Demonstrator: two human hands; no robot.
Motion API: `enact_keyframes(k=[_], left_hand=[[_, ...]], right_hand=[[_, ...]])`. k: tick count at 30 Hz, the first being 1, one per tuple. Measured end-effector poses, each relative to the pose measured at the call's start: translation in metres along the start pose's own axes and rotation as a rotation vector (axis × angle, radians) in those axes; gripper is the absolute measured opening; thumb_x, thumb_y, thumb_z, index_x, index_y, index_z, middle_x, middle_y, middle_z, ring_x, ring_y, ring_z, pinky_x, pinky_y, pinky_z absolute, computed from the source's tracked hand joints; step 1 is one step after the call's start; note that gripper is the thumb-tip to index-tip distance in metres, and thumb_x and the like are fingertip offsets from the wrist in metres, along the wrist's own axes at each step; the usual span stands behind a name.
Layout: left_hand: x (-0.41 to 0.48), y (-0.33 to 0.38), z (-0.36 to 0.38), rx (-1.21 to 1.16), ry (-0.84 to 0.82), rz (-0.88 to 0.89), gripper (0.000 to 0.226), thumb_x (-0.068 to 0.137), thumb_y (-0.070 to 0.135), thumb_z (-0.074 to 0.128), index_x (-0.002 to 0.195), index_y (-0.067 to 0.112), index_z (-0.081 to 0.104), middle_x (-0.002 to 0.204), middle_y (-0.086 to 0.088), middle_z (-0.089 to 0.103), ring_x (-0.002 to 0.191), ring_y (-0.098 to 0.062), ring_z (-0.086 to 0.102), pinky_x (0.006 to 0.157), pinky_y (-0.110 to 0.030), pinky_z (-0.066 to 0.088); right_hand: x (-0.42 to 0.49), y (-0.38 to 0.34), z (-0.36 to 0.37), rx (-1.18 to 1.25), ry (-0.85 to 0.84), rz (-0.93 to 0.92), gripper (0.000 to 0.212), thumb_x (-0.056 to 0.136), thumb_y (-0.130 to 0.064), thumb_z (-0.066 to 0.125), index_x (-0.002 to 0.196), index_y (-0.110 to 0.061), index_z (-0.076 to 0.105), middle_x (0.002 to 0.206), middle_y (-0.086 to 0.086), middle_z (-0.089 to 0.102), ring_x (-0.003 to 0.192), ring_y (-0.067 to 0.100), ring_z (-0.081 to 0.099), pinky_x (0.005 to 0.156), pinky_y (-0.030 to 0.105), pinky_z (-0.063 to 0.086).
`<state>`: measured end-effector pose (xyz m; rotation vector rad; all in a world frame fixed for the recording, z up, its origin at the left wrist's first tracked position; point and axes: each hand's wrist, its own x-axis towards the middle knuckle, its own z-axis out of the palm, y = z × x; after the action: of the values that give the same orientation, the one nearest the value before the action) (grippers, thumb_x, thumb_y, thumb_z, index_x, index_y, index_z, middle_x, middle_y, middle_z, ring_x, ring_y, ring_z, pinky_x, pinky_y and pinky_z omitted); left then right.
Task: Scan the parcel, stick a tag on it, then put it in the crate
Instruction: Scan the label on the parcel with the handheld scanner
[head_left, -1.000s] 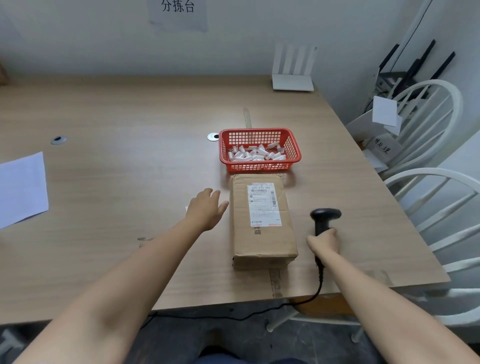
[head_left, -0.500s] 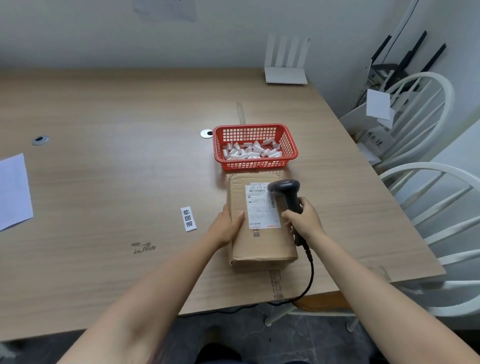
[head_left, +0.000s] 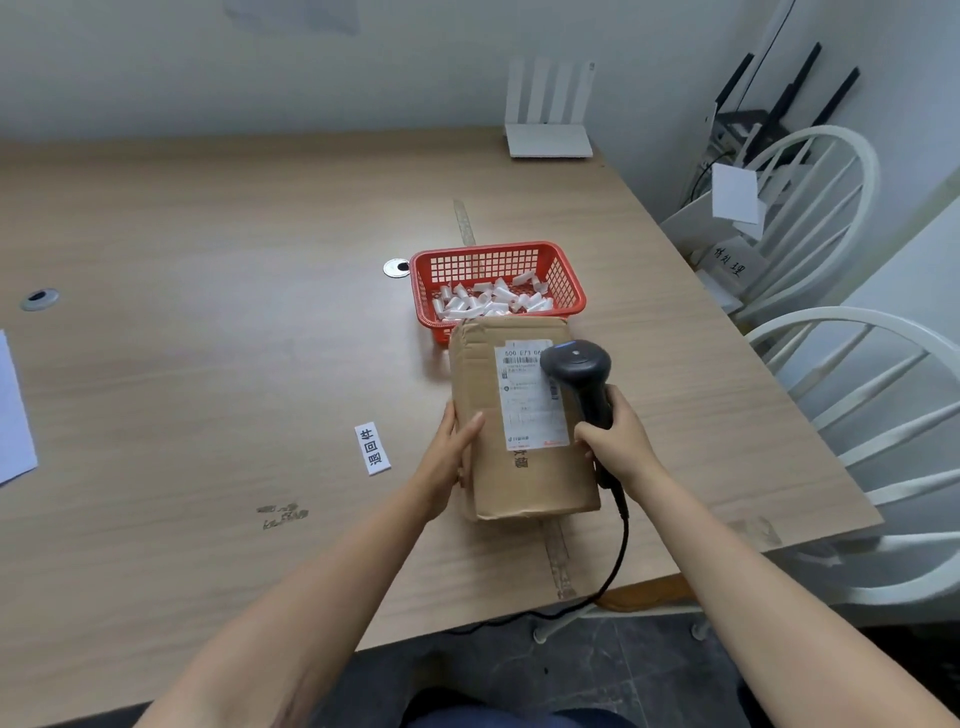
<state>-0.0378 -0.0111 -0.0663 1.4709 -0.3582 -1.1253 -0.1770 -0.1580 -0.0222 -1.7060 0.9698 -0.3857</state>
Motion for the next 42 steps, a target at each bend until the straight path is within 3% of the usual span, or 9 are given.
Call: enact_keyframes(k=[5, 10, 14, 16, 19, 22, 28, 38, 42], left_hand=[[0.006, 0.014, -0.010, 0.047, -0.051, 0.023, 0.082, 0.071, 0.037, 0.066, 0.135, 0.050, 0.017, 0.121, 0.002, 0.061, 0.102, -0.015, 0.062, 0.082, -0.043, 0.050], [0.013, 0.023, -0.016, 0.072, -0.090, -0.006, 0.102, 0.064, 0.039, 0.074, 0.138, 0.051, 0.005, 0.128, -0.005, 0.057, 0.114, -0.022, 0.056, 0.085, -0.047, 0.049], [0.014, 0.025, -0.015, 0.068, -0.092, 0.002, 0.098, 0.065, 0.034, 0.072, 0.137, 0.051, 0.007, 0.124, -0.006, 0.055, 0.110, -0.019, 0.054, 0.084, -0.048, 0.045], [0.016, 0.025, -0.015, 0.063, -0.092, -0.002, 0.097, 0.065, 0.034, 0.072, 0.137, 0.051, 0.008, 0.125, -0.007, 0.055, 0.109, -0.019, 0.054, 0.084, -0.048, 0.044], [0.017, 0.025, -0.018, 0.087, -0.099, -0.015, 0.100, 0.063, 0.037, 0.074, 0.136, 0.052, 0.007, 0.129, -0.007, 0.052, 0.115, -0.024, 0.051, 0.087, -0.052, 0.043], [0.017, 0.025, -0.019, 0.096, -0.107, -0.025, 0.105, 0.056, 0.044, 0.076, 0.135, 0.053, 0.008, 0.131, -0.006, 0.051, 0.119, -0.027, 0.049, 0.092, -0.056, 0.042], [0.017, 0.027, -0.021, 0.095, -0.113, -0.027, 0.109, 0.053, 0.045, 0.076, 0.136, 0.053, 0.006, 0.129, -0.006, 0.051, 0.118, -0.026, 0.049, 0.090, -0.054, 0.043], [0.016, 0.030, -0.024, 0.100, -0.108, -0.029, 0.110, 0.051, 0.046, 0.076, 0.136, 0.052, 0.006, 0.126, -0.003, 0.053, 0.116, -0.025, 0.049, 0.090, -0.054, 0.042], [0.019, 0.028, -0.024, 0.099, -0.101, -0.039, 0.104, 0.060, 0.040, 0.074, 0.137, 0.052, 0.004, 0.121, 0.000, 0.056, 0.111, -0.021, 0.052, 0.086, -0.051, 0.042]], right_hand=[[-0.005, -0.017, -0.003, 0.049, 0.034, -0.035, 0.032, 0.069, -0.001, 0.054, 0.094, -0.019, 0.049, 0.079, -0.003, 0.054, 0.064, 0.014, 0.049, 0.057, 0.027, 0.038], [-0.014, -0.028, -0.004, -0.014, 0.044, -0.053, 0.036, 0.062, -0.012, 0.055, 0.096, -0.020, 0.047, 0.082, -0.004, 0.054, 0.073, 0.019, 0.052, 0.062, 0.030, 0.043], [-0.025, -0.032, 0.001, -0.051, 0.102, -0.077, 0.028, 0.062, -0.026, 0.062, 0.085, -0.029, 0.047, 0.091, 0.011, 0.059, 0.081, 0.033, 0.060, 0.071, 0.047, 0.054], [-0.033, -0.036, 0.005, -0.019, 0.106, -0.089, 0.026, 0.069, -0.022, 0.067, 0.082, -0.033, 0.047, 0.092, 0.016, 0.060, 0.078, 0.032, 0.061, 0.061, 0.042, 0.055], [-0.041, -0.041, 0.011, 0.041, 0.075, -0.079, 0.022, 0.078, -0.012, 0.065, 0.092, -0.020, 0.049, 0.087, 0.013, 0.058, 0.065, 0.024, 0.059, 0.045, 0.027, 0.048], [-0.046, -0.047, 0.016, 0.068, 0.059, -0.058, 0.020, 0.080, -0.009, 0.063, 0.095, -0.014, 0.050, 0.076, 0.005, 0.056, 0.052, 0.016, 0.056, 0.044, 0.028, 0.048], [-0.050, -0.055, 0.022, 0.060, 0.052, -0.037, 0.018, 0.080, -0.007, 0.061, 0.093, -0.012, 0.049, 0.067, 0.003, 0.054, 0.049, 0.014, 0.055, 0.042, 0.027, 0.049], [-0.052, -0.055, 0.024, 0.080, 0.040, -0.014, 0.020, 0.080, -0.008, 0.060, 0.099, -0.009, 0.053, 0.066, 0.004, 0.054, 0.038, 0.004, 0.053, 0.042, 0.027, 0.047], [-0.051, -0.055, 0.023, 0.092, 0.056, -0.016, 0.021, 0.079, -0.008, 0.061, 0.099, -0.007, 0.053, 0.068, 0.006, 0.055, 0.038, 0.005, 0.053, 0.042, 0.027, 0.047]])
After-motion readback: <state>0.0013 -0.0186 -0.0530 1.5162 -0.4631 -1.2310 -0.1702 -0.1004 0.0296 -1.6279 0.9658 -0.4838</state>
